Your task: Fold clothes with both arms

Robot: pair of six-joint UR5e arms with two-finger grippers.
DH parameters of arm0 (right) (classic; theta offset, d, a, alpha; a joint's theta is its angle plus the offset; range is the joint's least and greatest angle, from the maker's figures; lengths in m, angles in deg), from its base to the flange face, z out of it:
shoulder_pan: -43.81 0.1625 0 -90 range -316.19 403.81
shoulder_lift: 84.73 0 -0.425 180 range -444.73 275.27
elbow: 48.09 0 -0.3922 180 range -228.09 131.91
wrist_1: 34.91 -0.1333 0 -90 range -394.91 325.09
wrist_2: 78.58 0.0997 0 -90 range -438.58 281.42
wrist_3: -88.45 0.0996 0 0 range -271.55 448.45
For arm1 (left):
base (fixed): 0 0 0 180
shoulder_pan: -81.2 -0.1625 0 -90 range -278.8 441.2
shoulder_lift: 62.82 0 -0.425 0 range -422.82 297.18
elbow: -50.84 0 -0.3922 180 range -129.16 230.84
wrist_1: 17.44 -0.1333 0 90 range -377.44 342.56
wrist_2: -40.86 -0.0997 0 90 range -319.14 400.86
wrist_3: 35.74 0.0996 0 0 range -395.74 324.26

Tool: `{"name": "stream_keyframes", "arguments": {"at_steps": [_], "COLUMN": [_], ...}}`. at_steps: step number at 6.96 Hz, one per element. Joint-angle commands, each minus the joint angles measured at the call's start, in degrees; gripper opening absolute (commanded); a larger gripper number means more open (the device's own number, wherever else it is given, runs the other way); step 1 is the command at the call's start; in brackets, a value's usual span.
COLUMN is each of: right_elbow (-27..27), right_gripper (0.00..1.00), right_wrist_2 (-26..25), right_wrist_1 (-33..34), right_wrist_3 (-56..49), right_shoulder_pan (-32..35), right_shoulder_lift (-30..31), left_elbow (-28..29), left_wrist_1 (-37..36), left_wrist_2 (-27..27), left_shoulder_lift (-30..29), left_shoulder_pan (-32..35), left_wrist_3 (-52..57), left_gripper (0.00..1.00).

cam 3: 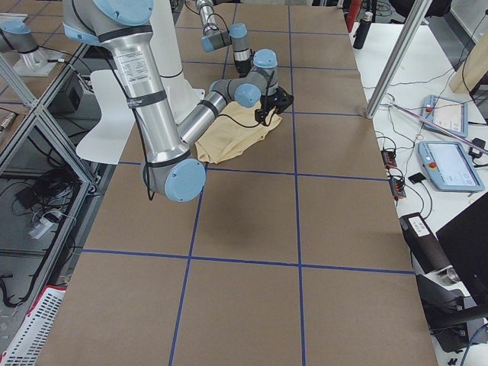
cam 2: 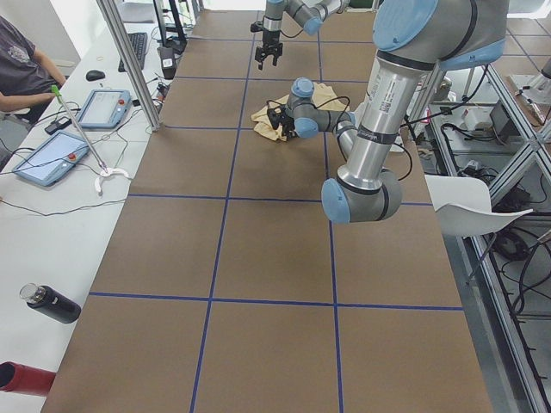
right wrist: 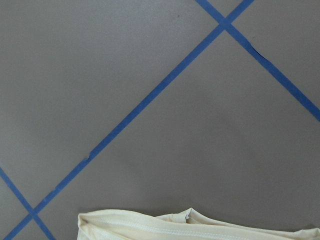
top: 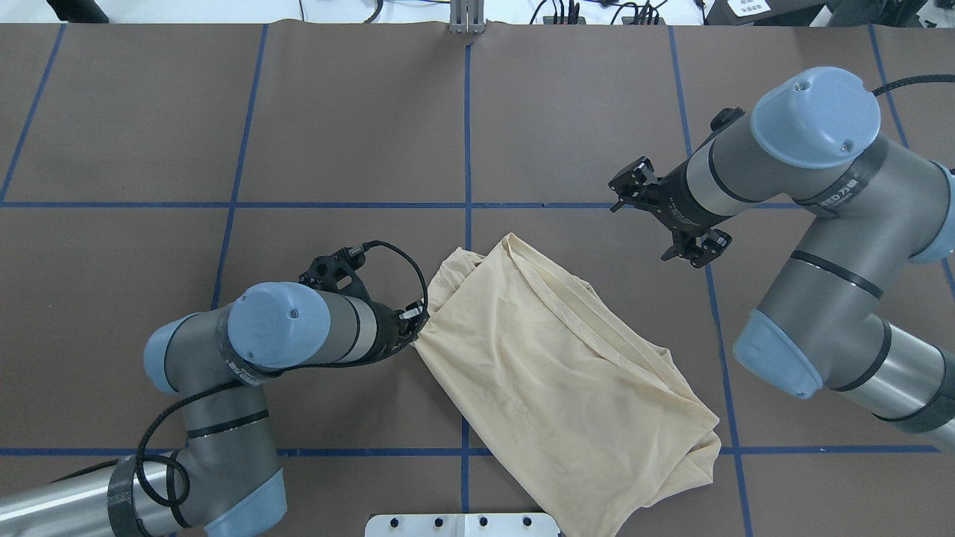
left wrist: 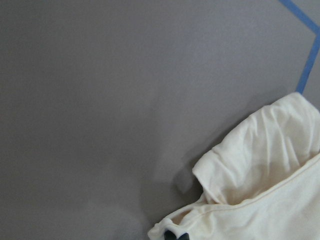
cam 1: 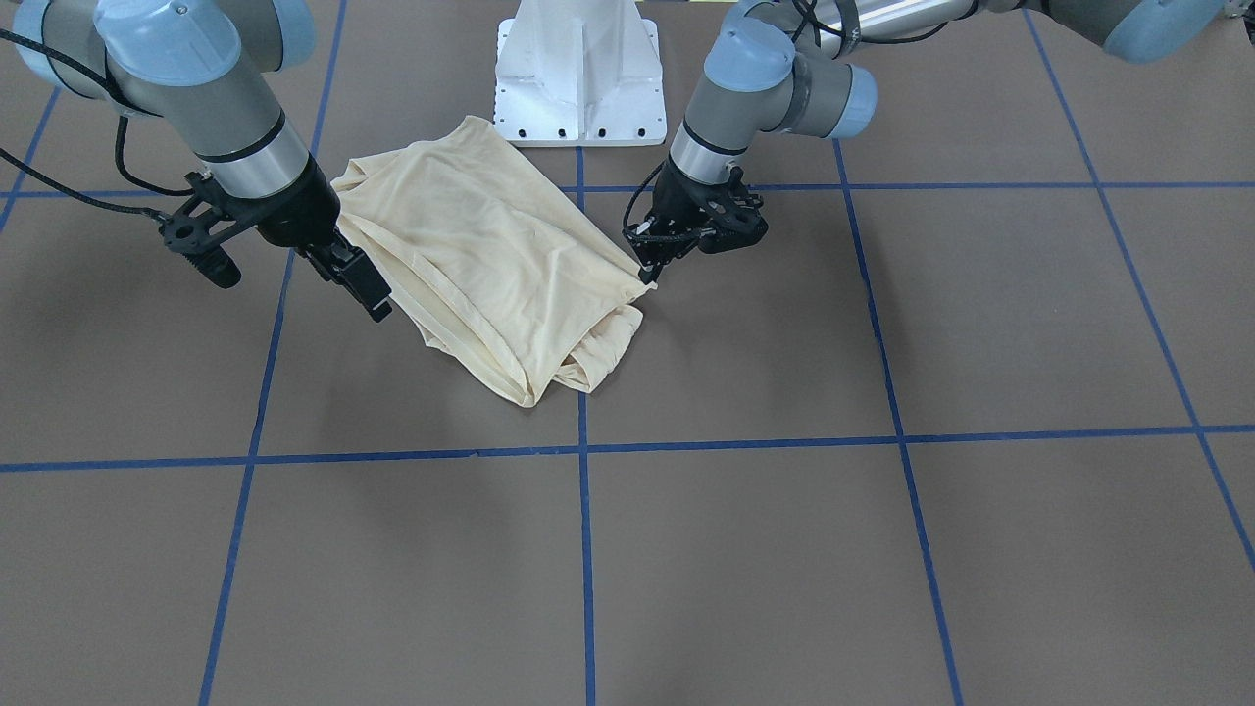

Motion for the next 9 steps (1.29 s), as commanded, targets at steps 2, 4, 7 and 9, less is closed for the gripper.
{"name": "stream_keyframes", "arguments": {"at_steps": [2,4,7,9], "right_elbow": [0.28,0.11,0.02,-1.99], "right_gripper": [1.0,1.0,1.0,1.0], "right_wrist_2": [0.07,-0.28,-10.33,-22.04], "right_wrist_1": [-0.09,-0.61,-0.79,-0.88], "right_wrist_3": [-0.02,0.5,11.42,28.8], "right_shoulder_pan": [-0.01,-2.19,-15.33,-25.46], "right_shoulder_lift": [0.09,-0.87,-4.47,-6.32], "left_elbow": [20.81,34.7,34.38,32.72], "left_wrist_1": [11.01,21.63,22.08,22.0], "left_wrist_2": [0.36,0.45,5.42,5.99], "left_shoulder_lift": [-11.03,-15.91,-15.22,-13.02], "left_shoulder_pan": [12.65,16.27,20.13,22.08], "left_wrist_3": [8.57,13.64,15.96,20.52], "left_gripper": [0.0,0.03,0.47,0.47]}}
